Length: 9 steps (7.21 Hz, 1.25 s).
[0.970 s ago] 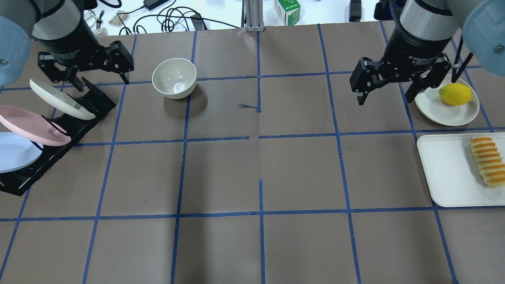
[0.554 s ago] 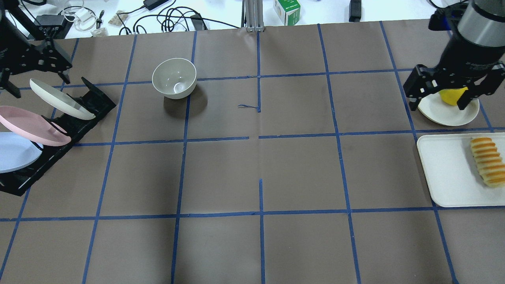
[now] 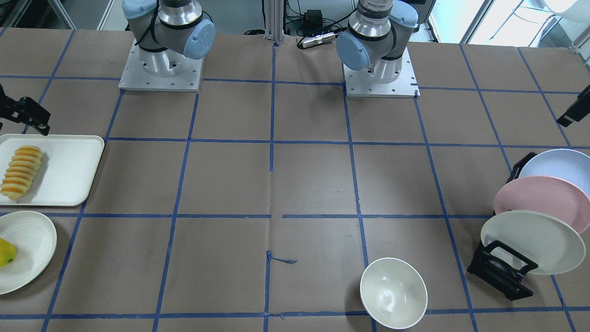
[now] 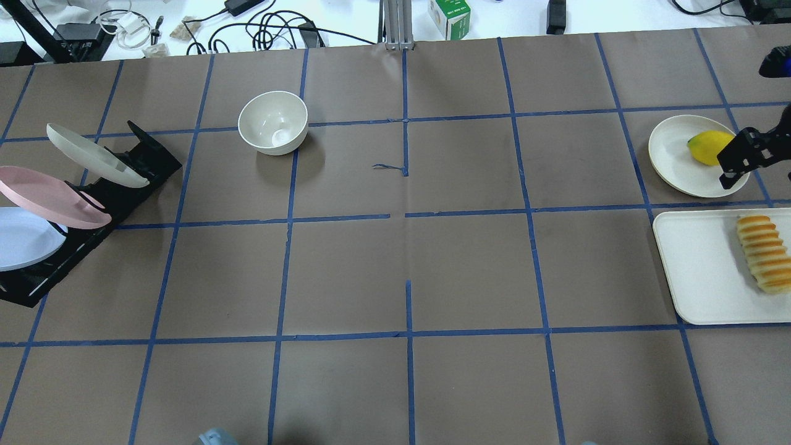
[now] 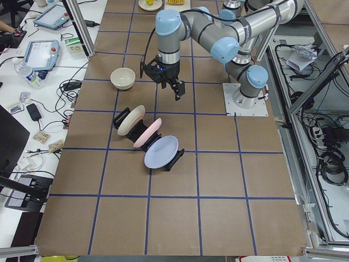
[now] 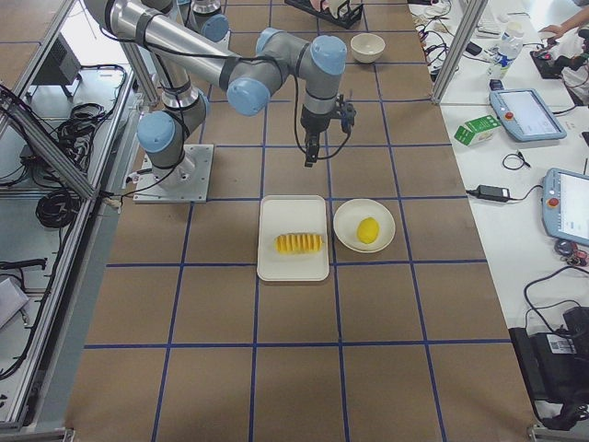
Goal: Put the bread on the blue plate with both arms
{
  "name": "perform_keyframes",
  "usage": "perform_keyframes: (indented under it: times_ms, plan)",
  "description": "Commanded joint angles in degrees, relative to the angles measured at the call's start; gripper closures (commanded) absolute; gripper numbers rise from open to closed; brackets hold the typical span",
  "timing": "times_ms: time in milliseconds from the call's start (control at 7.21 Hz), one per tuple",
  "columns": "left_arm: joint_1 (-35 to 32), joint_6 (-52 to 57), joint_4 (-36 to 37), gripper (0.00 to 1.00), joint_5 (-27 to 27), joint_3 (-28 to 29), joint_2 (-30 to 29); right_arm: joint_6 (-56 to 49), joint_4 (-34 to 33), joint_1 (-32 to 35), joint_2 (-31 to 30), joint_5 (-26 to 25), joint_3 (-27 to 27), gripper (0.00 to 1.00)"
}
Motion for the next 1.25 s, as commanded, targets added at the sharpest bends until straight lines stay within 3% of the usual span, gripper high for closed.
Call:
perform_keyframes:
  times_ms: [0, 277, 554, 832, 1109]
  plan:
    - [6.91, 6.96, 8.87, 0.00, -0.22, -2.79, -5.45, -6.44, -7.26, -6.99, 6.65, 0.11, 1.18, 0.00]
    - [10.51, 6.99, 10.85, 0.00, -0.31, -1.05, -11.68, -11.72, -17.88, -9.64, 12.37, 0.28, 1.18, 0.00]
    - [10.88, 6.56, 25.75, 0.00, -0.39, -0.16, -18.10, -12.90, -19.42, -12.72, 16.94, 0.81, 1.18, 0.00]
    - [10.88, 6.29, 26.07, 0.00, -3.63, -0.51, -19.97, -12.55, -21.71, -12.82, 19.50, 0.29, 1.71, 0.00]
    - [11.06, 7.34, 25.28, 0.14, -3.12, -0.68, -19.98, -12.90, -22.67, -13.25, 19.60, 0.46, 5.38, 0.00]
